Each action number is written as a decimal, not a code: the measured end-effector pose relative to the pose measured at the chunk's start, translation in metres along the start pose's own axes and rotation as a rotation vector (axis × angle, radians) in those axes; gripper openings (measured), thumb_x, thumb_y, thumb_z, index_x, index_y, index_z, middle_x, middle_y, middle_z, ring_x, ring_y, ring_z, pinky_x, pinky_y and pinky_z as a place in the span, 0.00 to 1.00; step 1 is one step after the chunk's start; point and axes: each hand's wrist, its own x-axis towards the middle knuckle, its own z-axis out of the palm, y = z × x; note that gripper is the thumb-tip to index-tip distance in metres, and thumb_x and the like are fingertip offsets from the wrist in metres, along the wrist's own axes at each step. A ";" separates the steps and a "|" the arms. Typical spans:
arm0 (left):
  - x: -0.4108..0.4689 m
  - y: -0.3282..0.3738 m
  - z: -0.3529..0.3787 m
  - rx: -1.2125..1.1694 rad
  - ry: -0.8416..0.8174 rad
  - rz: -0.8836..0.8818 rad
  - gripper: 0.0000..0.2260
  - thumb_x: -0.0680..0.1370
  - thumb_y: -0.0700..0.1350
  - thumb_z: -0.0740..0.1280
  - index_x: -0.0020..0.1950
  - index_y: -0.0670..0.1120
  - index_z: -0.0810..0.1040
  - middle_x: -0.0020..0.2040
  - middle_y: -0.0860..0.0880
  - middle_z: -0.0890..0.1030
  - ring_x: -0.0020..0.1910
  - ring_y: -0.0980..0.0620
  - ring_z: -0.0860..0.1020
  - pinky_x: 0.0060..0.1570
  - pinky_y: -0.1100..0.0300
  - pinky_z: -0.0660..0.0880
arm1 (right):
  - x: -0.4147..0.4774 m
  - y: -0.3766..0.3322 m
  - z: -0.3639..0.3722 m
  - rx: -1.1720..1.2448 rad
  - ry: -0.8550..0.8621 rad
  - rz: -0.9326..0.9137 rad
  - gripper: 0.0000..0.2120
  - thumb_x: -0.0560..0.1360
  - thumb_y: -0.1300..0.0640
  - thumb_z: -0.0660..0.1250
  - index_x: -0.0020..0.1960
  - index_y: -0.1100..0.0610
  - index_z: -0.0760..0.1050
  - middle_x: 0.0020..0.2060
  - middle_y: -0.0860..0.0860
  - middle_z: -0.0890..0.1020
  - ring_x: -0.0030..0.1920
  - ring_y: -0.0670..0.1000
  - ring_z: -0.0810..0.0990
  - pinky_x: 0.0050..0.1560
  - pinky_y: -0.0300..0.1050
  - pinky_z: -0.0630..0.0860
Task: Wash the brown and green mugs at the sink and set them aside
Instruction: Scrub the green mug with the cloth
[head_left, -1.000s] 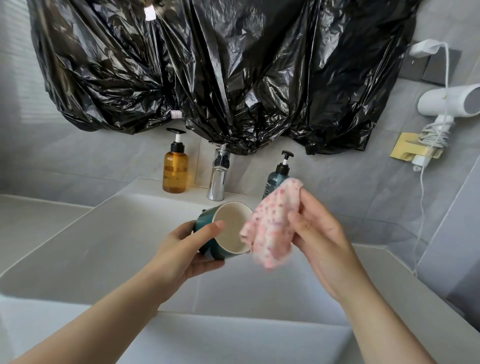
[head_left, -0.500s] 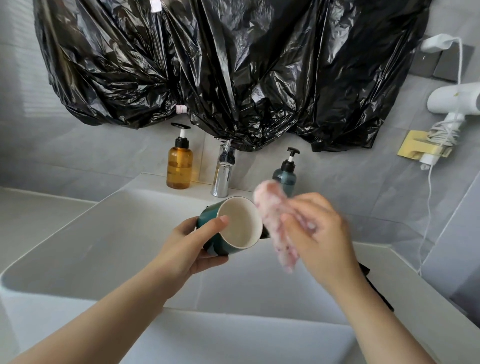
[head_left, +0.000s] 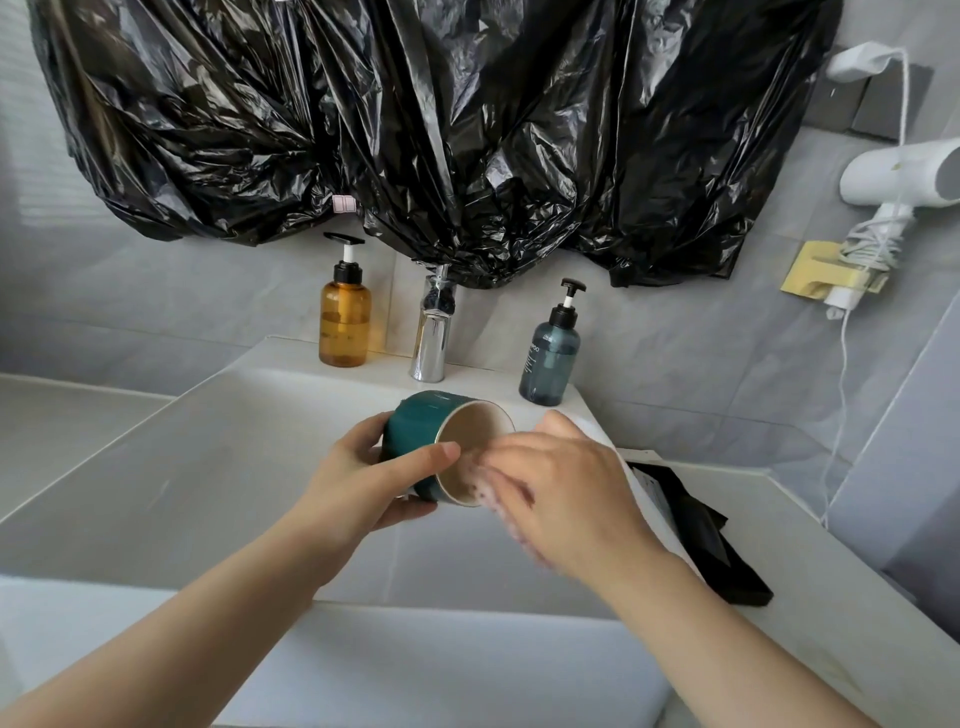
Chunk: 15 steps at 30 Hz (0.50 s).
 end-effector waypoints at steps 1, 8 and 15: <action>0.000 0.000 0.000 0.007 0.000 0.004 0.35 0.54 0.52 0.80 0.60 0.48 0.79 0.53 0.42 0.85 0.51 0.40 0.84 0.53 0.44 0.81 | 0.000 0.000 -0.001 -0.015 -0.073 -0.030 0.12 0.77 0.51 0.57 0.41 0.47 0.78 0.35 0.42 0.78 0.39 0.48 0.66 0.38 0.48 0.73; 0.001 0.001 -0.003 -0.026 0.022 -0.023 0.34 0.55 0.53 0.79 0.60 0.44 0.80 0.46 0.44 0.85 0.51 0.37 0.84 0.52 0.44 0.82 | -0.002 0.007 -0.014 -0.043 -0.350 -0.160 0.27 0.76 0.56 0.61 0.73 0.45 0.61 0.65 0.40 0.71 0.44 0.50 0.70 0.47 0.48 0.76; 0.001 0.001 0.000 0.013 0.032 -0.006 0.34 0.54 0.51 0.79 0.59 0.45 0.80 0.51 0.39 0.84 0.47 0.39 0.84 0.52 0.43 0.82 | -0.005 0.001 -0.004 -0.039 -0.358 -0.156 0.08 0.74 0.52 0.59 0.53 0.48 0.71 0.51 0.44 0.73 0.41 0.54 0.77 0.35 0.46 0.68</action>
